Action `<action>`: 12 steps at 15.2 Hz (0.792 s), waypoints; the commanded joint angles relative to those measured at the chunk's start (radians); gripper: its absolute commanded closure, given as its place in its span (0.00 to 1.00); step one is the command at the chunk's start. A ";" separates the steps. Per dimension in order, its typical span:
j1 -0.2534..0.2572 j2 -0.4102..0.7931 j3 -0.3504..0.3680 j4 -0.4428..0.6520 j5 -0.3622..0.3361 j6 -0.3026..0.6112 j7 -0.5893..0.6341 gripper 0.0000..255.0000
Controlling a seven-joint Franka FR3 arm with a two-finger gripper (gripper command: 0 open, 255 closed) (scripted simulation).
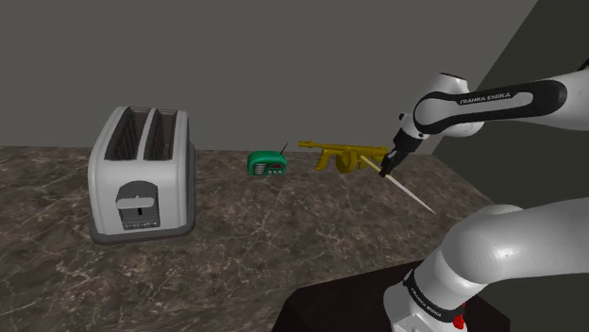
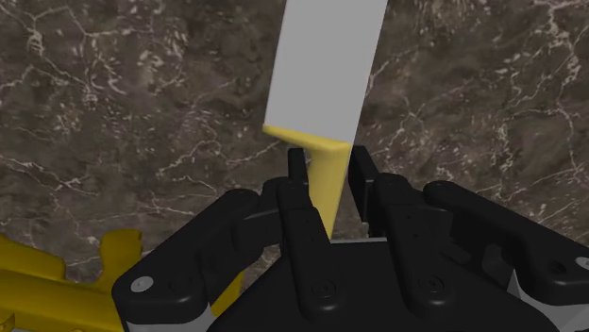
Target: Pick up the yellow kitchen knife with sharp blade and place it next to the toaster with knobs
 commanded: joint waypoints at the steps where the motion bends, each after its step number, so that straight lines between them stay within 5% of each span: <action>1: -0.002 -0.021 0.008 0.014 0.002 -0.036 0.001 1.00; 12: 0.001 -0.090 0.047 0.122 0.024 -0.211 0.007 1.00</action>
